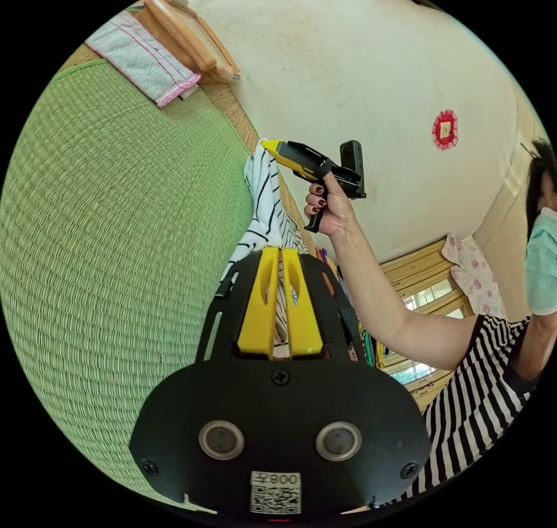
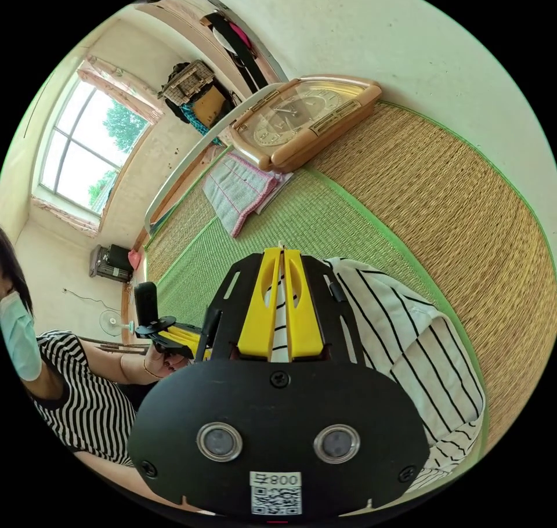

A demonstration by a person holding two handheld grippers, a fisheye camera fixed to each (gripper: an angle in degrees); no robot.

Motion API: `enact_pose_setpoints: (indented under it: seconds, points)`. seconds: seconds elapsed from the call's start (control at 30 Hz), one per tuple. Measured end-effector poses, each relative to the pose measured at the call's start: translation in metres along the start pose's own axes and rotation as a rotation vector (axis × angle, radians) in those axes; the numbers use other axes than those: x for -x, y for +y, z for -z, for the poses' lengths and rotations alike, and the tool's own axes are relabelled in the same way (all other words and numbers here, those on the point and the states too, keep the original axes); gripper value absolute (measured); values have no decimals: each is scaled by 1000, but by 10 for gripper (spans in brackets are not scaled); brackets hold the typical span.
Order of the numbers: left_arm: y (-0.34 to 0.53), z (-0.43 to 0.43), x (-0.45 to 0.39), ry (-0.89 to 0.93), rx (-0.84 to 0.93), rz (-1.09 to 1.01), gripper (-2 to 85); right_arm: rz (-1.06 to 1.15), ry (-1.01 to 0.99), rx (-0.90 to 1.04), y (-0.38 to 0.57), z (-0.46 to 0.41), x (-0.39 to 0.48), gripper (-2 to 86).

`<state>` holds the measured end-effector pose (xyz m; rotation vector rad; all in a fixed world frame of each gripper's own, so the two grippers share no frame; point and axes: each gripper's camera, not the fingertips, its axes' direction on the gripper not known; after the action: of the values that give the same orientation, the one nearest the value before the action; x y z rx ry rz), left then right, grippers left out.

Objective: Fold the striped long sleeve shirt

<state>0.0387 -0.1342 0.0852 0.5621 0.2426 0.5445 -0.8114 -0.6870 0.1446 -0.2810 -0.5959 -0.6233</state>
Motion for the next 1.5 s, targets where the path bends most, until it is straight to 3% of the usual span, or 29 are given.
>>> enact_pose_setpoints:
  seconds: [0.4, 0.6, 0.83, 1.1, 1.23, 1.37, 1.47, 1.5]
  points:
    - [24, 3, 38, -21, -11, 35, 5, -55, -5, 10, -55, 18, -2, 3]
    - [32, 5, 38, -49, -20, -10, 5, 11, 122, -46, -42, 74, 28, 2]
    - [38, 11, 46, -37, -42, 14, 6, 13, 148, 114, -47, 46, 36, 3]
    - [38, 22, 37, -33, -82, -40, 6, 21, 107, 94, -59, 65, 43, 0]
    - [36, 27, 26, -48, -103, -69, 2, 39, 112, -6, -39, 103, 58, 1]
    - [29, 21, 24, -136, -37, -44, 1, 84, 165, 13, -21, 109, 77, 1]
    - [24, 17, 31, -147, 14, 20, 0, 73, 245, 135, -18, 82, 75, 1]
    - [23, 18, 30, -147, 17, 22, 0, 73, 221, 85, -15, 86, 74, 1]
